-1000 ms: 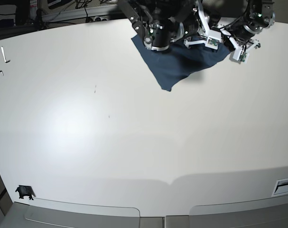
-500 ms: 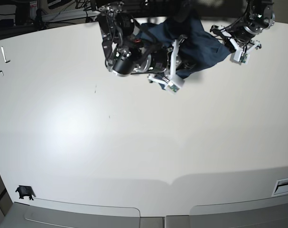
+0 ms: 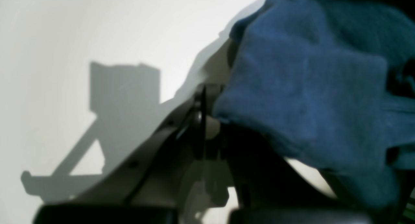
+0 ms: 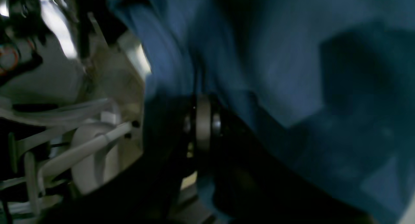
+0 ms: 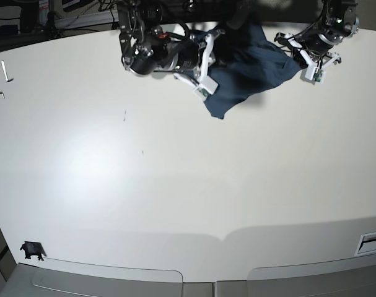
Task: Fold the T-shirt properly
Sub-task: 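Press the bundled shirt with the right gripper beside the left gripper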
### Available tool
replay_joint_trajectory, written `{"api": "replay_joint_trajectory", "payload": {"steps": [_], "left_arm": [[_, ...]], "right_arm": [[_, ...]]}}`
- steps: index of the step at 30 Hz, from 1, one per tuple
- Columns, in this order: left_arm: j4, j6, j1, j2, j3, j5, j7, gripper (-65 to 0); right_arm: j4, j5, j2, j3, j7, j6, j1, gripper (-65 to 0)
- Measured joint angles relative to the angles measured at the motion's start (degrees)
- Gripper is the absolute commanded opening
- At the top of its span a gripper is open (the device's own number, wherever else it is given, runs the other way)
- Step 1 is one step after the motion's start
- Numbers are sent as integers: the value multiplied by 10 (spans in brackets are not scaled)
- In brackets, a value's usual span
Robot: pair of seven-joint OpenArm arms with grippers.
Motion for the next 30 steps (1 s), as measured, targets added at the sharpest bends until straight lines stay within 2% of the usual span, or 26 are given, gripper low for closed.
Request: {"api": "replay_joint_trajectory", "payload": {"steps": [4,14,18,23,27,30], "left_arm": [[0,0,0,0,0,0,0,-650],[0,0,-1,0,0,0,2,-650],[0,0,-2,0,0,0,2,-650],[0,-5,-14,3,-19,17,12,-650],[-2,0,-17,5,-78,25,31,-650],[-2,11,-13,3,-127,-3,50,-650]], "right_arm": [[0,-1,0,-27,0,0,-17,-650],[0,-1,0,-172,20,2,-14,-650],[0,0,-3,-188,21,15,4,-650],[0,-2,-3,-187,21,15,44,-650],[0,-67,-3,-187,38,15,73,-650],[0,-108,-2,-187,68,15,90,-650]]}}
